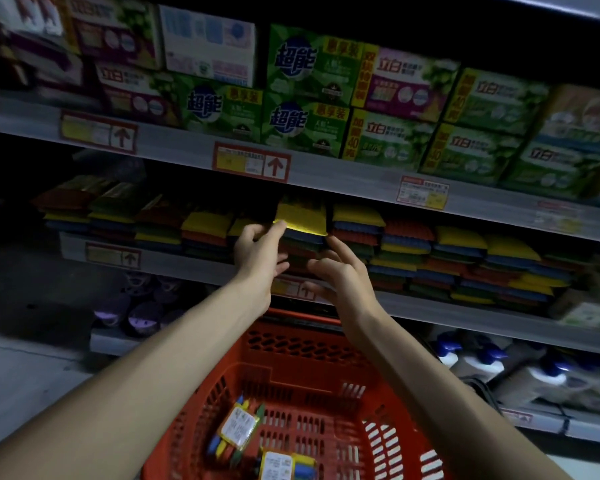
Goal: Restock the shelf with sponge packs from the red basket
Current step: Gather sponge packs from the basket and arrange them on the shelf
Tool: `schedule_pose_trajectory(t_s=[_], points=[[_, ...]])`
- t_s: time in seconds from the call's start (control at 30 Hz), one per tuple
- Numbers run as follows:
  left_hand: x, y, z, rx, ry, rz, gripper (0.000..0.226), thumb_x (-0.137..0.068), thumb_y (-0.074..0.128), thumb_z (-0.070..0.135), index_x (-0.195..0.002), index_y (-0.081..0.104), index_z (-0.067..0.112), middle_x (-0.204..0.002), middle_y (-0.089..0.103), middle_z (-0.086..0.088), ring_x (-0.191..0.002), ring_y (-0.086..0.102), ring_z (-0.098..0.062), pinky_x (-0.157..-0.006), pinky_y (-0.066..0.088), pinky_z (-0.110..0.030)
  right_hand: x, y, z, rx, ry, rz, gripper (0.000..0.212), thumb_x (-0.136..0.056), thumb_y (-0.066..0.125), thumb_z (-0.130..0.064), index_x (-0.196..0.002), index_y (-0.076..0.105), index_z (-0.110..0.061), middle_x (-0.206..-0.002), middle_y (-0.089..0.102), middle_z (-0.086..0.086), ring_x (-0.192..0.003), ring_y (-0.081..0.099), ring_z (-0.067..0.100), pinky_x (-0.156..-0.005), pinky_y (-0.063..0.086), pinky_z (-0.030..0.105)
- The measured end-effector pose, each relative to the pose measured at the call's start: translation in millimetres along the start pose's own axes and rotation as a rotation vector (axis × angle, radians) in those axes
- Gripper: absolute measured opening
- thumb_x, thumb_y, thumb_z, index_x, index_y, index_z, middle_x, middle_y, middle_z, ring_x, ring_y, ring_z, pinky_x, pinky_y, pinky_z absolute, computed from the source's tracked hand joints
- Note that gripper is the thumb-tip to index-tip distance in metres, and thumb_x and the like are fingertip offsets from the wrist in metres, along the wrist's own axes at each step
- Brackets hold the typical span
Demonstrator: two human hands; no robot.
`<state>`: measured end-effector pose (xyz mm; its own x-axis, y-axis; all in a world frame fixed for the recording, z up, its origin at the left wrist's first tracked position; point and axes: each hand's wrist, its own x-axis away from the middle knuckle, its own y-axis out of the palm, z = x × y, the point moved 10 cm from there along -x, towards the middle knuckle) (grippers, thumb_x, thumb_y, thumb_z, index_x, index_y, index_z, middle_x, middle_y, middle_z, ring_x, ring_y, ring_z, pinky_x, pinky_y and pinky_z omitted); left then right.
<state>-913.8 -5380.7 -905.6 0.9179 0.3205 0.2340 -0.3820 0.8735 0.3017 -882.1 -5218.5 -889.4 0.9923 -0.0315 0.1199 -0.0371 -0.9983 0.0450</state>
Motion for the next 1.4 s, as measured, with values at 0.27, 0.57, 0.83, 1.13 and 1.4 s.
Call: schedule_pose_trajectory(t_s=[0.27, 0.57, 0.83, 1.13, 1.4], points=[[-8.7, -2.9, -8.2, -0.011, 0.035, 0.053, 0.051, -0.102, 0.053, 0.005, -0.15, 0.042, 0.019, -0.11, 0.063, -0.005, -0.099, 0.072, -0.021, -0.079, 0.06, -0.033, 0.8, 4.5, -5.9, 0.02, -0.021, -0.011, 0.065, -0.095, 0.063, -0.005, -0.154, 0.042, -0.025, -0.133, 0.052, -0.003, -0.101, 0.07, 0.008, -0.093, 0.059, 0.032], [-19.0, -9.6, -36.4, 0.121, -0.119, 0.116, 0.055, -0.094, 0.064, -0.006, -0.144, 0.043, 0.001, -0.113, 0.07, -0.016, -0.082, 0.073, -0.016, -0.068, 0.057, -0.026, 0.6, 1.9, -8.3, 0.024, -0.028, 0.012, 0.067, -0.094, 0.065, -0.006, -0.154, 0.042, -0.024, -0.137, 0.049, -0.001, -0.11, 0.067, 0.013, -0.1, 0.057, 0.039], [-13.6, -3.7, -50.2, 0.257, -0.277, 0.084, 0.01, -0.093, 0.067, -0.006, -0.101, 0.062, -0.004, -0.106, 0.07, -0.021, -0.078, 0.072, -0.02, -0.091, 0.059, -0.036, -2.5, 2.1, -5.5, 0.044, -0.039, 0.01, 0.066, -0.094, 0.064, -0.007, -0.155, 0.042, -0.023, -0.136, 0.049, -0.002, -0.124, 0.061, 0.021, -0.103, 0.055, 0.041], [-13.7, 0.3, -45.9, 0.255, -0.238, 0.066, 0.053, -0.091, 0.068, -0.008, -0.14, 0.048, -0.004, -0.106, 0.071, -0.021, -0.086, 0.076, -0.025, -0.073, 0.065, -0.034, -9.1, -28.9, 9.3, 0.062, 0.034, 0.231, 0.031, -0.099, 0.057, -0.005, -0.128, 0.064, -0.015, -0.116, 0.071, 0.007, -0.098, 0.073, 0.02, -0.08, 0.061, 0.033], [-13.7, 5.0, -45.2, 0.222, -0.213, 0.101, 0.043, -0.093, 0.065, -0.011, -0.132, 0.051, -0.002, -0.113, 0.068, -0.024, -0.081, 0.074, -0.024, -0.072, 0.064, -0.032, -19.8, -57.8, 33.3, -0.203, 0.203, 0.354, 0.019, -0.101, 0.063, -0.012, -0.111, 0.069, 0.003, -0.082, 0.072, 0.015, -0.057, 0.056, 0.015, -0.05, 0.043, 0.021]])
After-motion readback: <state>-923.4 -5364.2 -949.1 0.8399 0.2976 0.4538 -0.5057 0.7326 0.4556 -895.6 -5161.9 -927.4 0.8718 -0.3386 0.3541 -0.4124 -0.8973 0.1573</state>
